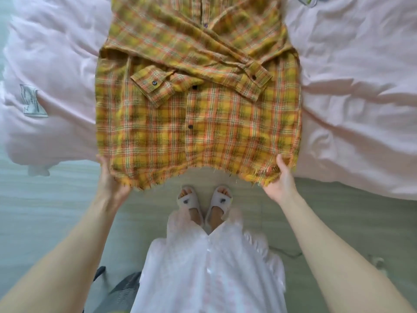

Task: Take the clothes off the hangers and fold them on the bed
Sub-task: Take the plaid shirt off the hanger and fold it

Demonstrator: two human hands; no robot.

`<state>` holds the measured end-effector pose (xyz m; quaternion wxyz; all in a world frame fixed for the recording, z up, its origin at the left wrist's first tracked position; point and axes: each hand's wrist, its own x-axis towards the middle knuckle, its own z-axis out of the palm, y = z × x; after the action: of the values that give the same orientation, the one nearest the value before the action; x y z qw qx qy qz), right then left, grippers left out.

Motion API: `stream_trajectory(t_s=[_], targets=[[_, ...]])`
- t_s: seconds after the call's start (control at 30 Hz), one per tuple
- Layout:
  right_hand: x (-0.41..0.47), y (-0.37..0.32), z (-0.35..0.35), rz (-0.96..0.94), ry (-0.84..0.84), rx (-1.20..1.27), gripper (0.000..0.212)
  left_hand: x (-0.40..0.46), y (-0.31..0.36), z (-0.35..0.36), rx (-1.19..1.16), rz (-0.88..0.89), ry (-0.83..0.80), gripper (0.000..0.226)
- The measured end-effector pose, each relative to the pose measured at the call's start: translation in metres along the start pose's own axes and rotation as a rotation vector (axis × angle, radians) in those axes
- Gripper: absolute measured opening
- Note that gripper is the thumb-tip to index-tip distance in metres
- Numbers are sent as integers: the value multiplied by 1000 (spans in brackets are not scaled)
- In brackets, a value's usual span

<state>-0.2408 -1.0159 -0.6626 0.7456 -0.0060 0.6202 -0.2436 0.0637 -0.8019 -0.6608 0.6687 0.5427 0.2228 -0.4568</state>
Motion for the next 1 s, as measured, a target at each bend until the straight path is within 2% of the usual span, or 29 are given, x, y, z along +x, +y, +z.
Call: stream_trajectory(t_s=[0.1, 0.17, 0.2, 0.27, 0.33, 0.43, 0.53, 0.63, 0.73, 0.87, 1.0], targets=[[35, 27, -6, 23, 3, -16, 58, 23, -19, -8, -30, -65, -142, 71], [45, 39, -8, 44, -20, -37, 64, 29, -28, -8, 61, -120, -116, 77], [51, 47, -8, 55, -22, -61, 62, 33, -36, -10, 132, -136, -78, 72], [59, 57, -4, 68, -17, -89, 42, 42, -48, -12, 270, -152, -24, 41], [66, 63, 7, 83, 4, -115, 27, 52, -53, -8, 315, -164, 36, 22], [66, 64, 19, 75, 69, -158, 13, 57, -51, -6, 284, -149, 91, 22], [57, 66, 17, 73, 92, -197, 7, 44, -49, -3, 248, -75, 23, 32], [37, 65, 11, 65, 112, -268, 15, 27, -43, -2, 256, -16, 56, 21], [11, 59, 10, 40, 139, -356, 27, 5, -31, 4, 258, -3, 132, 32], [-25, 38, 17, 9, 160, -344, 48, -30, -7, 32, 284, 3, 245, 24], [-54, 6, 31, -35, 136, -325, 57, -58, 23, 62, 279, -81, 215, 18]])
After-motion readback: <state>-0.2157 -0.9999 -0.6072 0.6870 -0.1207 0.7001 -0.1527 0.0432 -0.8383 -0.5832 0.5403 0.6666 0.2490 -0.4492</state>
